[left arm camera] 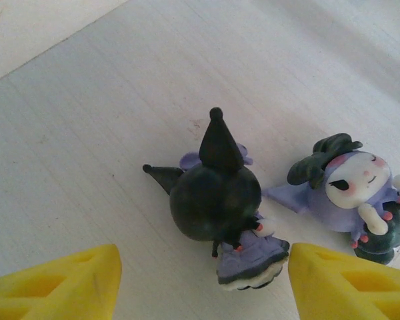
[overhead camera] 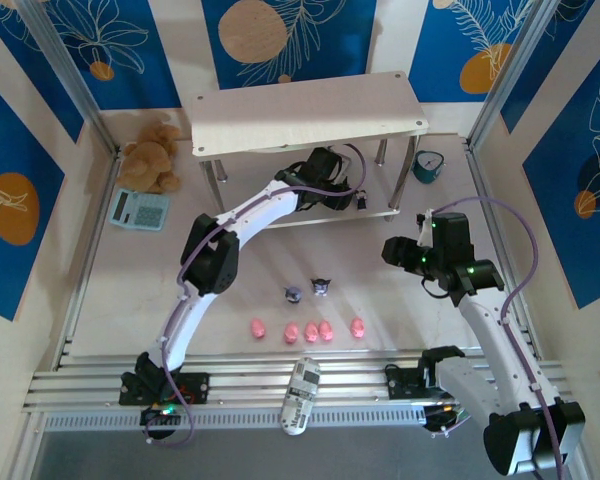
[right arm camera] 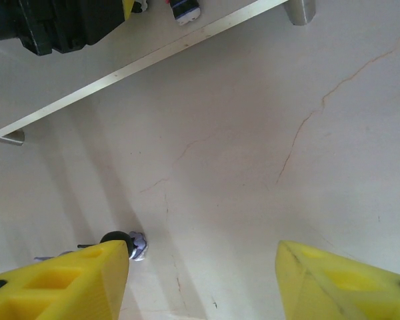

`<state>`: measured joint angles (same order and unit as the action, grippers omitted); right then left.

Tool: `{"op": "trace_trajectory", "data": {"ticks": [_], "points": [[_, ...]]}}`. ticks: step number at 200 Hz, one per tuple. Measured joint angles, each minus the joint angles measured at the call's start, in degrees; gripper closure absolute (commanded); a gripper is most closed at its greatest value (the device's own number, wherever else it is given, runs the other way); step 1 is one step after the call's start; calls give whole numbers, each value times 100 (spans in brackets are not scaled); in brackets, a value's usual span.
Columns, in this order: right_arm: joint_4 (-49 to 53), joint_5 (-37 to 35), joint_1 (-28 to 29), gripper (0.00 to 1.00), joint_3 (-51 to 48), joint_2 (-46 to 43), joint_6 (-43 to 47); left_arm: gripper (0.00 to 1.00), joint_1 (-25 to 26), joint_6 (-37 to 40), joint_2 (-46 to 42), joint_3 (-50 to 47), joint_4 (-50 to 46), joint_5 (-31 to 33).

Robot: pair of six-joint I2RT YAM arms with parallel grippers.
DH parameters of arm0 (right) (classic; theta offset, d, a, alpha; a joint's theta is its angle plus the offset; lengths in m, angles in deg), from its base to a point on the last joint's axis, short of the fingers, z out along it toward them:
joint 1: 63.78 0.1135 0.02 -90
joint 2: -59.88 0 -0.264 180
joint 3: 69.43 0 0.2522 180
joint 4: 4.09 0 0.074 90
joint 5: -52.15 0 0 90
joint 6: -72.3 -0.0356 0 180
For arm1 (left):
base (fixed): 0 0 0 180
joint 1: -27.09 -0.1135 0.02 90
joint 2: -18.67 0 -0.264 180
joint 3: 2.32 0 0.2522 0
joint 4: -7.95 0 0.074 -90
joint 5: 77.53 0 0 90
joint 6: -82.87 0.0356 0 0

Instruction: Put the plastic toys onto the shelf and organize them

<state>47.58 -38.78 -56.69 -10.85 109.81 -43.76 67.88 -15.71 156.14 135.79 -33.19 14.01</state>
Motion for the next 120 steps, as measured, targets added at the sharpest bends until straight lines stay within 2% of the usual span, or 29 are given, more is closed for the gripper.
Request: {"op": "trace_trajectory", "data": {"ticks": [37,69,88,120], "points": [[-28,57,-63,39,-17,0,0,32,0,-107,94,0,79,-22],[-63,116,-111,39,-44,-2,0,36,0,-166,190,9,122,-20],[-68,125,-129,39,-48,-2,0,41,-2,-181,225,11,155,2],[-68,142,-155,39,-52,-2,0,58,0,-188,256,22,256,-13]]}}
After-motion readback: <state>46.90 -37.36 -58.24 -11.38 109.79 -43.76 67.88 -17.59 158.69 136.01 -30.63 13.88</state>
